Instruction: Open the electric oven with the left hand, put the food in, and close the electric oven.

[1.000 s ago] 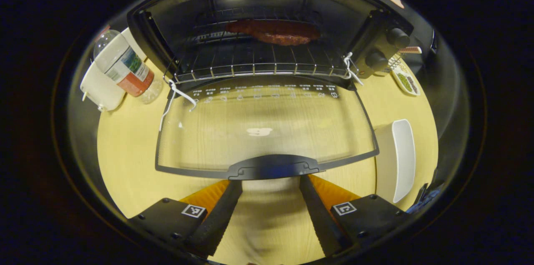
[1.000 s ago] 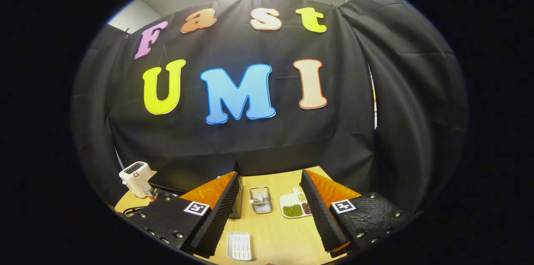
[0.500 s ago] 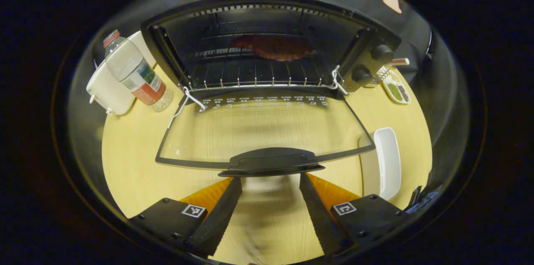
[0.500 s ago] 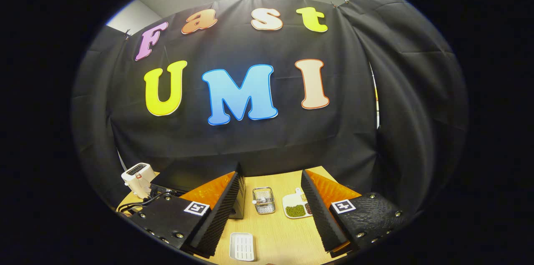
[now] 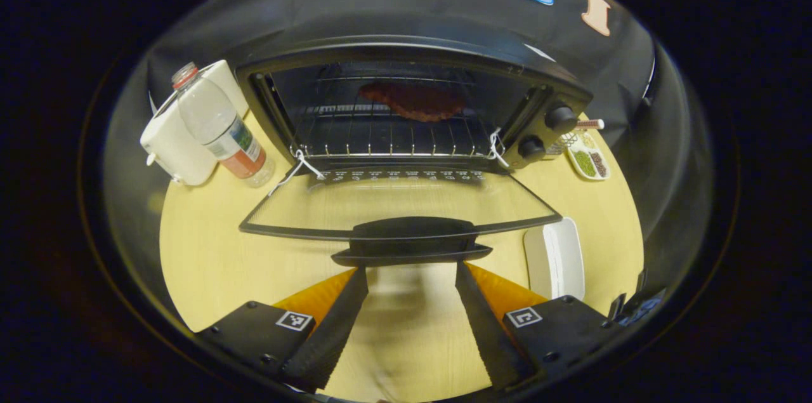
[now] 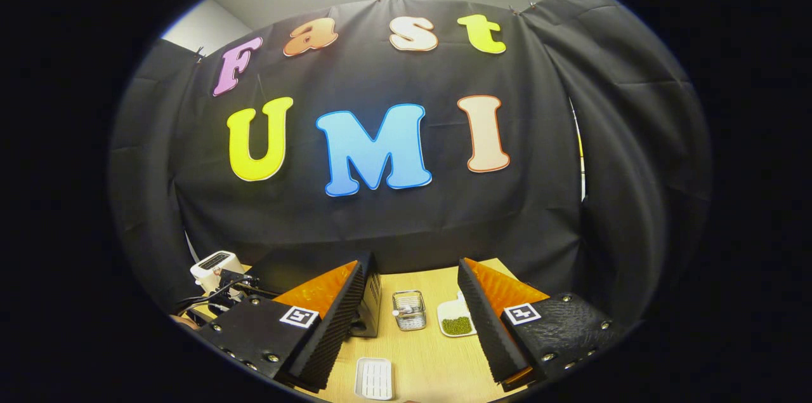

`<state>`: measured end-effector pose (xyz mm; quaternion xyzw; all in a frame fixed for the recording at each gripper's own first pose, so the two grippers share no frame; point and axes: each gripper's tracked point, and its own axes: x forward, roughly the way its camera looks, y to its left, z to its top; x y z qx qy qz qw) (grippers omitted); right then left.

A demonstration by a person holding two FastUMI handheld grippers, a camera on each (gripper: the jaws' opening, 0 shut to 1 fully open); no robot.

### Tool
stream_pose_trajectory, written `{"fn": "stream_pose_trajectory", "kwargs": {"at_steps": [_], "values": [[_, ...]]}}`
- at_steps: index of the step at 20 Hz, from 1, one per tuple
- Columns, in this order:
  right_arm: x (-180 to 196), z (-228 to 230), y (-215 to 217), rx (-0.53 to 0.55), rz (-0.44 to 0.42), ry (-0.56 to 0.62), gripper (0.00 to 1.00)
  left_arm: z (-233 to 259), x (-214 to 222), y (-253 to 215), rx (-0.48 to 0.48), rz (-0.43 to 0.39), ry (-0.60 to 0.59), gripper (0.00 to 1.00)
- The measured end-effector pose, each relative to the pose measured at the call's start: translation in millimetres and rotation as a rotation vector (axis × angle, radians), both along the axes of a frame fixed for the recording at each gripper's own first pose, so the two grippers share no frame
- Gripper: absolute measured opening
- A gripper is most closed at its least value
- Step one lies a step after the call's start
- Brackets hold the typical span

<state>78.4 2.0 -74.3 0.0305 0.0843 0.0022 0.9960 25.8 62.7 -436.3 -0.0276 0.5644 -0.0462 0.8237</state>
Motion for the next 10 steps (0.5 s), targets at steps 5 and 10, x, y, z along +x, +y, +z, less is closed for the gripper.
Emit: {"fn": "stream_pose_trajectory", "kwargs": {"at_steps": [5,10], "values": [[2,0,-2,0.01,-0.001,0.0,0.91,12,4,-1,-0.013,0.01,-0.029,0.95],[1,2,-5,0.011,-0.008,-0.004,0.91,25,13,-2,-0.017,0.006,-0.072,0.95]]}}
